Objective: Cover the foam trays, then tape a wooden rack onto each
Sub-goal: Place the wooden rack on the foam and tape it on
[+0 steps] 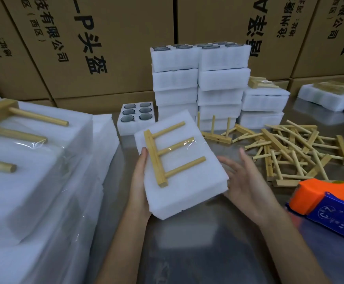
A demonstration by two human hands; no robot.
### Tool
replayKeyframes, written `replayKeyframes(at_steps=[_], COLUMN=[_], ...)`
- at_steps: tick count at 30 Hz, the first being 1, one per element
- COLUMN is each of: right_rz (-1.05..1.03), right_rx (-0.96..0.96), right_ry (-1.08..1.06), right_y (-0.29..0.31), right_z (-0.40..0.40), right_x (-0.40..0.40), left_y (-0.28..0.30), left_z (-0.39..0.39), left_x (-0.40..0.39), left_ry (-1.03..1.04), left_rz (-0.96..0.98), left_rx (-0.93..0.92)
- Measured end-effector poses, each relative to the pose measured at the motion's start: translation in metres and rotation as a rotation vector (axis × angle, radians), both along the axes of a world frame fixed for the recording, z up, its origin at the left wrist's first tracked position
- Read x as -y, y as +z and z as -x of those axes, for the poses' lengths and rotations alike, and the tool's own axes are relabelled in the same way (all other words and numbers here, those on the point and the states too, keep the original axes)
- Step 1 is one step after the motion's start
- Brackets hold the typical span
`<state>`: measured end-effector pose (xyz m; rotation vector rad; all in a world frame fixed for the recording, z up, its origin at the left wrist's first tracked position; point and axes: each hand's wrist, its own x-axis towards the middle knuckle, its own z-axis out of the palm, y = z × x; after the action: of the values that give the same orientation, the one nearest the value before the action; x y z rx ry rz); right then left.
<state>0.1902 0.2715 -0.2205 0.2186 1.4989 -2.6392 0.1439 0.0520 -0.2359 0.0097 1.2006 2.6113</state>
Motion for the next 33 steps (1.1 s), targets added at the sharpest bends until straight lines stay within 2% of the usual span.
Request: replayKeyframes(at_steps=[3, 6, 12, 17, 22, 25, 28, 33], right_rz=[-0.062, -0.039, 0.14, 0.106, 0.191, 0.278, 0.165, 0.117], right_rx=[-0.045, -0.018, -0.072, -0.102, -0.172, -0.113, -0.122, -0.142], right_ry=[0.195, 0.224, 0.152, 0.065, 0.123, 0.1, 0.173, -0.004], right_y=[-0.005, -0.005, -0.012, -0.015, -0.018, -0.019, -0.027, -0.025], right_z=[-0.006, -0.009, -0.007, -0.006, -0.003, -0.002, -0.006, -0.01], right_x=[0.014, 0.021, 0.023, 0.022, 0.023, 0.029, 0.042, 0.04], left_y=[0.0, -0.005, -0.005, -0.01, -0.018, -0.019, -0.016, -0.006], left_z=[-0.001, 0.002, 0.003, -0.001, 0.004, 0.006, 0.005, -0.001], left_x=[0.001, 0.004, 0.009, 0.002, 0.001, 0.006, 0.007, -0.003], left_ry=[0.032, 0.052, -0.008, -0.139, -0.07, -0.005, -0.019, -0.066], left_rz=[0.068, 0.128, 0.101, 0.116, 0.031, -0.052, -0.056, 0.003], left_rx=[-0.048, -0.072, -0.159, -0.094, -0.043, -0.064, -0.1, -0.18])
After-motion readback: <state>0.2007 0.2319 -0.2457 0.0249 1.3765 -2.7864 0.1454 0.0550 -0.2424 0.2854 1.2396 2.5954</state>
